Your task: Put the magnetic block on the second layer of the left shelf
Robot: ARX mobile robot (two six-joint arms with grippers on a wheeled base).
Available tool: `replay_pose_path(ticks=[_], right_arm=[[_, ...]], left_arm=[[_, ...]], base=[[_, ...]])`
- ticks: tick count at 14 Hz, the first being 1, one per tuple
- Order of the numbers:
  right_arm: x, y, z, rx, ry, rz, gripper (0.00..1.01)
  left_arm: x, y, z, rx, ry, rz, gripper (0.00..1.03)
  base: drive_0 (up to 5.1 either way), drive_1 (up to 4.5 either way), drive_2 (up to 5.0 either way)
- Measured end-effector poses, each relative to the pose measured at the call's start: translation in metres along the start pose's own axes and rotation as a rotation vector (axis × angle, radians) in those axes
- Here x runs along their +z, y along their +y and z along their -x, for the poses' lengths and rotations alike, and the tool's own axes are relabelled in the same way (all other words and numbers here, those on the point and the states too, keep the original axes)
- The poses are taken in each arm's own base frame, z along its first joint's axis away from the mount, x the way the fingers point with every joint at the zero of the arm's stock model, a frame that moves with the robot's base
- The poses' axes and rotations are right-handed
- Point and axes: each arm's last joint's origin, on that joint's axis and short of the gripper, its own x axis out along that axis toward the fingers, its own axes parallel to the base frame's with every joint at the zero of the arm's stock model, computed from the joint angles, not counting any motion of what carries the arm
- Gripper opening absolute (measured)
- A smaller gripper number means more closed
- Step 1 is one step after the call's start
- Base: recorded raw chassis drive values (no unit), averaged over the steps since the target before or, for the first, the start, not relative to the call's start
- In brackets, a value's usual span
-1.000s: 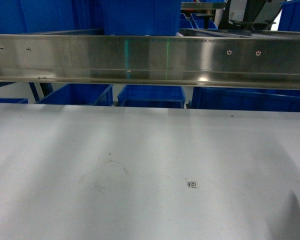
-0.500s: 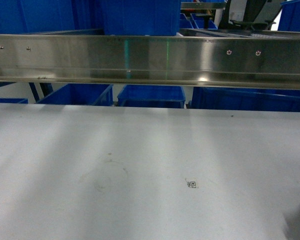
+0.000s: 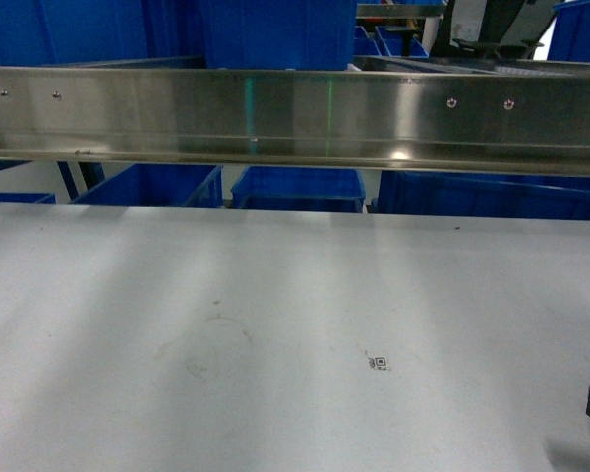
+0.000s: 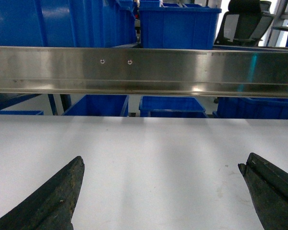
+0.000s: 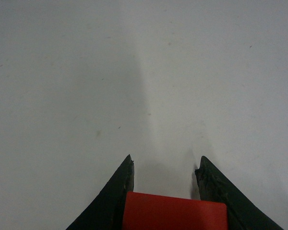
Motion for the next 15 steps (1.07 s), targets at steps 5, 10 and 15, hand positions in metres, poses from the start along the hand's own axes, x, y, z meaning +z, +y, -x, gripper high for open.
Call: replay_pose_path(ticks=[5,10,15], right_arm=[[0.062,0.009,0.069,0.167,-0.142,0.088,0.34],[0.097,0.004,0.114,0.23,-0.251,0.182,0.34],[0.098,0.002,0.112,0.225,-0.262,0.181,0.34]], left_arm=[[0.0,0.0,0.0,0.0,0.0,0.0,0.98],[0.0,0.0,0.0,0.0,0.0,0.0,0.98],[0.0,0.0,0.0,0.0,0.0,0.0,0.98]], base=[[0.0,0.0,0.0],[0.0,0.0,0.0],[0.0,0.0,0.0]])
